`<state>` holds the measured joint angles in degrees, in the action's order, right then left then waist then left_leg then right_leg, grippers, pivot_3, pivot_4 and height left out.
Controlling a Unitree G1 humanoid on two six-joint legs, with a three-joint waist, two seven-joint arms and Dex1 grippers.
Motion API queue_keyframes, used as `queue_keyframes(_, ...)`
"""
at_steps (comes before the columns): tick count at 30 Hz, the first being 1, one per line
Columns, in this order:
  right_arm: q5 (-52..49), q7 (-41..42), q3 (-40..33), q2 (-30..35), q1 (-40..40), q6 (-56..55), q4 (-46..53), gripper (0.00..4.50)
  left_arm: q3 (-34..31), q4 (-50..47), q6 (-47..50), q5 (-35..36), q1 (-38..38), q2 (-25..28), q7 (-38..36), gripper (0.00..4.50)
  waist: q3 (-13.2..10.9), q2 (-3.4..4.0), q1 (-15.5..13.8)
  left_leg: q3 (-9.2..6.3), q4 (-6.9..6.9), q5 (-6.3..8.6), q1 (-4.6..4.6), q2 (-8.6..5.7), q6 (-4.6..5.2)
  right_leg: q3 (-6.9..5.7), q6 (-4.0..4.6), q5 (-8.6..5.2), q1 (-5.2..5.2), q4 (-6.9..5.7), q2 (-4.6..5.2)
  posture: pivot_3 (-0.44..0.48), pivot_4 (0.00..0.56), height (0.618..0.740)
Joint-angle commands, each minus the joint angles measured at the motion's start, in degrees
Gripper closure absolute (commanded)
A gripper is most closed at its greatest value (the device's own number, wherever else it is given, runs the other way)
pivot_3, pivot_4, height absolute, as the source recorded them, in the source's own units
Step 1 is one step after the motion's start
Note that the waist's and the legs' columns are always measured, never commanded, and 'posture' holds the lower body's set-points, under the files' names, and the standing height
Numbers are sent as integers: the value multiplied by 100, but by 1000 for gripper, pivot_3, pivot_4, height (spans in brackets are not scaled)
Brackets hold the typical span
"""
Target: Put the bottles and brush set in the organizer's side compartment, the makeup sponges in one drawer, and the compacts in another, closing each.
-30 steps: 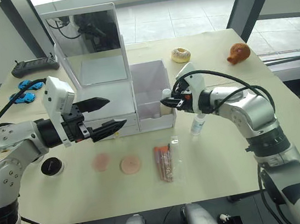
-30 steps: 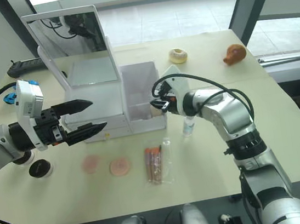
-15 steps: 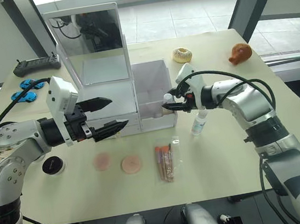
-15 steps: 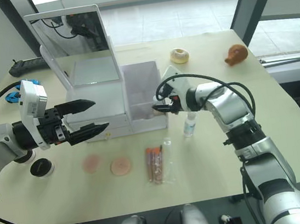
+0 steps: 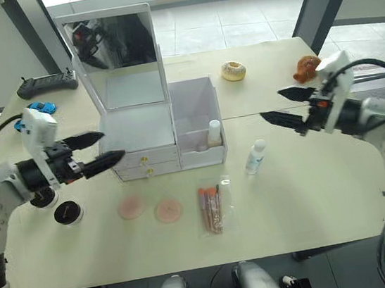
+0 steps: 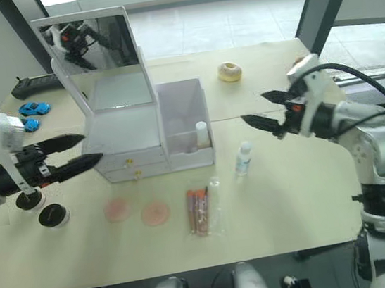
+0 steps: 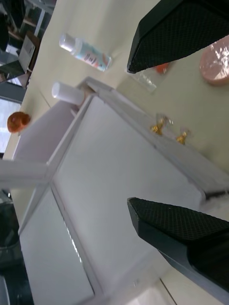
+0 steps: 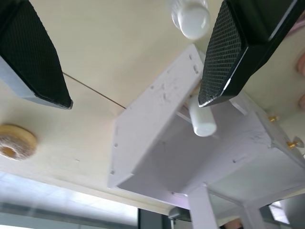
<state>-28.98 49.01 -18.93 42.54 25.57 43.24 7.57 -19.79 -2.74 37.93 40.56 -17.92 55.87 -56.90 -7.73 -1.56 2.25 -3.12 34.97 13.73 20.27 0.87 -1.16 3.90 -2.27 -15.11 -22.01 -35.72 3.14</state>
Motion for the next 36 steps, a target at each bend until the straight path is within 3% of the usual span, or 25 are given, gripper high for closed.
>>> queue_keyframes(1,-66,28,-1354,305,-995,-406,154,24,-835,1128,-445,-211,144,344,-263,0,0,0,-4,0,-4,0,-1,1,0,0,4,-2,0,0,0,0,150,740)
queue_keyframes(4,87,162,-1825,464,-1855,-831,-20,24,-1059,2382,-1071,-585,121,583,-366,0,1,1,19,2,-11,1,-6,3,1,0,3,-6,0,-4,-1,0,150,740)
queue_keyframes(9,473,384,-1964,699,-2629,-1632,-850,24,-700,3870,-2148,-1367,138,951,-906,0,2,1,33,15,-10,1,-19,5,1,3,-13,-20,2,-3,0,0,150,740)
queue_keyframes(13,436,492,-2042,826,-2772,-1878,-1158,24,-691,4475,-2435,-1526,-133,1084,-1067,0,1,-3,17,15,-10,1,-10,6,1,3,-14,-20,-5,-5,0,0,150,740)
queue_keyframes(17,375,519,-2012,891,-2732,-1955,-1189,24,-641,4431,-2411,-1550,-349,1072,-1169,0,4,-7,8,13,-8,1,-8,6,1,3,-15,-20,-2,-6,1,0,150,740)
queue_keyframes(23,-115,752,-1801,888,-2754,-1500,-440,24,-425,3205,-1810,-1243,-547,807,-1420,0,4,-5,1,14,-8,1,-6,6,1,4,-16,-19,1,-8,2,0,150,740)
queue_keyframes(27,-745,1007,-1549,967,-3104,-853,924,24,21,1517,-750,-625,-681,719,-1682,0,2,-9,4,9,-7,1,-1,10,1,5,-18,-21,9,-13,-3,0,150,740)
queue_keyframes(31,-1179,815,-1240,1122,-3010,-354,1977,24,450,-238,28,18,-686,836,-1971,0,0,-10,11,10,-2,1,3,7,0,9,-24,-23,14,-11,-1,0,150,740)
queue_keyframes(36,-1423,306,-688,1089,-2469,-55,2584,24,616,-1229,382,427,-854,751,-1873,0,-6,-7,41,9,-10,2,-5,14,0,10,-26,-30,36,-8,-11,0,150,740)
